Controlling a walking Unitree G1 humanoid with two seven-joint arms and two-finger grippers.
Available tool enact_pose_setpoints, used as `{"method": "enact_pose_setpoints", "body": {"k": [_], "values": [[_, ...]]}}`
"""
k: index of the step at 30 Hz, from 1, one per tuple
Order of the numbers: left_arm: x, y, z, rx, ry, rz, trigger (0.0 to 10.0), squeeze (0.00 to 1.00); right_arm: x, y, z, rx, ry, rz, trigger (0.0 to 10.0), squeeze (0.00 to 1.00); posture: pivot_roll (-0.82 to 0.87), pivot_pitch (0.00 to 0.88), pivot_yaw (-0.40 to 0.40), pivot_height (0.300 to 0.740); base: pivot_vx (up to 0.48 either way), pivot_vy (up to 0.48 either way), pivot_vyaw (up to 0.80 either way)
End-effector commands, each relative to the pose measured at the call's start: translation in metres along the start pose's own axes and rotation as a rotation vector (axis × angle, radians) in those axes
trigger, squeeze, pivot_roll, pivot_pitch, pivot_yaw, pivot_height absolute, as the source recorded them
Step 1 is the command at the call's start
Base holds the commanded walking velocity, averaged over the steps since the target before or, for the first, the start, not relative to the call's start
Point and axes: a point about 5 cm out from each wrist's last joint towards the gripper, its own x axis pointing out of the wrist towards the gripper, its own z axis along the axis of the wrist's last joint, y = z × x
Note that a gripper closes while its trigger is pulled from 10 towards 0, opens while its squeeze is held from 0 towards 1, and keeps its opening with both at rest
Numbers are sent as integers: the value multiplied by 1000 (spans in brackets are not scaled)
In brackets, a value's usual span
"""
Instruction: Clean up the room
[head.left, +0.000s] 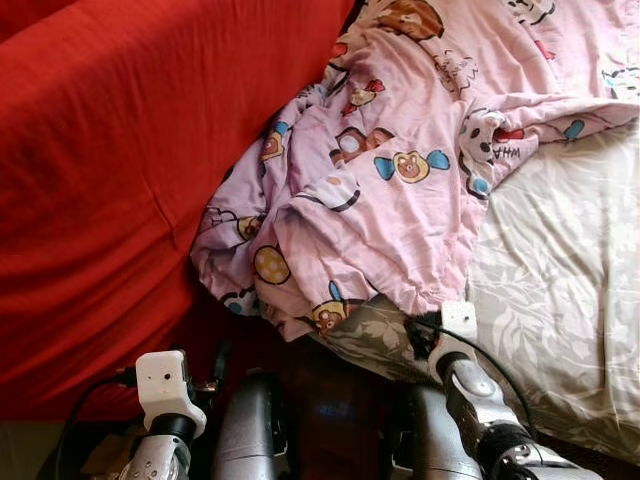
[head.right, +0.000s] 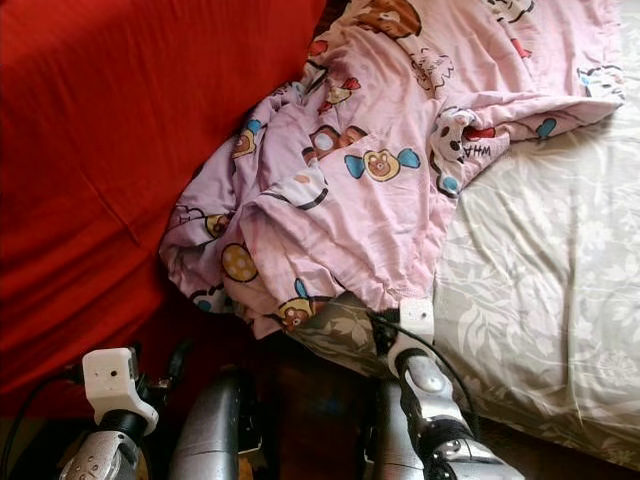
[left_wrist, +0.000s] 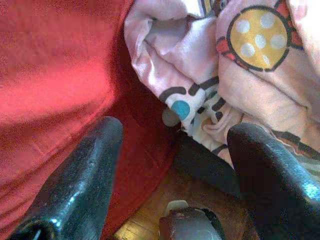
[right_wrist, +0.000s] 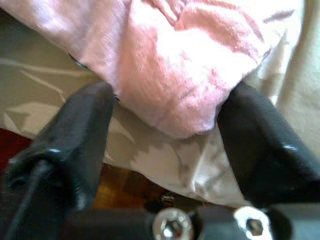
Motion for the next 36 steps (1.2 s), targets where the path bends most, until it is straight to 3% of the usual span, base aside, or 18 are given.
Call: {"method": "enact_pose_setpoints", "body": {"k": [1,29,36], "values": [[-8,3,-8,2,53,16,10000,0,-4,-1,-13,25,32,-4,0,0,129,397,43,627,0,0,0],[-16,-4,-12,10,96,-12,10000,0,-6,-4,-13,28,-4,-8,0,0,116,407,51,627,0,0,0],[-11,-5,-15,13,102,-23,10000,0,-7,-6,-14,35,-7,-15,0,0,108,381,50,627,0,0,0]]}}
